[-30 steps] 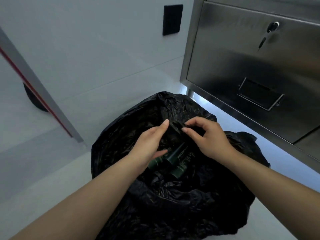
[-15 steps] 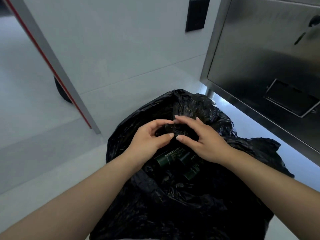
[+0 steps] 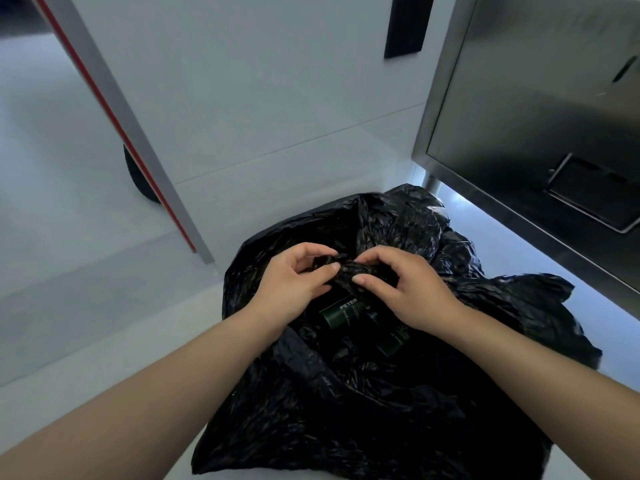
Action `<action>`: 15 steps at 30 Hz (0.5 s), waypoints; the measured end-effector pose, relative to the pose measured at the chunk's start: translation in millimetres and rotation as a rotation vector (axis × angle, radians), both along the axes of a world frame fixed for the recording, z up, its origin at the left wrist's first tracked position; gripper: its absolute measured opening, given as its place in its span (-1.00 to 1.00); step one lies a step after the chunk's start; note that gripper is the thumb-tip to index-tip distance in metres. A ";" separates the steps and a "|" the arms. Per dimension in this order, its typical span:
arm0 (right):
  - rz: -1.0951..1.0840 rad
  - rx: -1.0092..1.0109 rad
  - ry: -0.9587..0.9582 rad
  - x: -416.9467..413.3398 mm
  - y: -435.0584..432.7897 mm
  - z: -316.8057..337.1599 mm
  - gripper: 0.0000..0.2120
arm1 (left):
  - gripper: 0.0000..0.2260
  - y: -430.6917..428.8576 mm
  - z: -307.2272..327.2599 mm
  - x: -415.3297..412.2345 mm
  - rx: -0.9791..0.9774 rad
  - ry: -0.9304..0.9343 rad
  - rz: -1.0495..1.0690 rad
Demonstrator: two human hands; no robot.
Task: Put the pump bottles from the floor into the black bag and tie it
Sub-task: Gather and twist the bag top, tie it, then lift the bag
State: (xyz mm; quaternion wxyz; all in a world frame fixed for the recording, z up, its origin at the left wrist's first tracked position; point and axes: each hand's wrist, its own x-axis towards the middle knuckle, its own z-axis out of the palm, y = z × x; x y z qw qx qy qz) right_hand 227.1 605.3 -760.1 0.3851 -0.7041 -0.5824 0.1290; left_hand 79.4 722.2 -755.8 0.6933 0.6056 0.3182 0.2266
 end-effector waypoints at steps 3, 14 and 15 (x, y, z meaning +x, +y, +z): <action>0.037 -0.098 0.046 -8.0 -1.7 -5.0 -0.57 | -0.80 3.1 0.5 -1.1 -0.044 -0.053 -0.020; 0.135 -0.168 0.019 -47.4 7.0 -30.3 -0.71 | -0.85 -6.5 -35.4 -65.7 -0.142 0.128 -0.024; 0.155 -0.178 0.016 -51.4 7.5 -33.2 -0.70 | -0.85 -8.4 -38.9 -71.0 -0.138 0.134 -0.017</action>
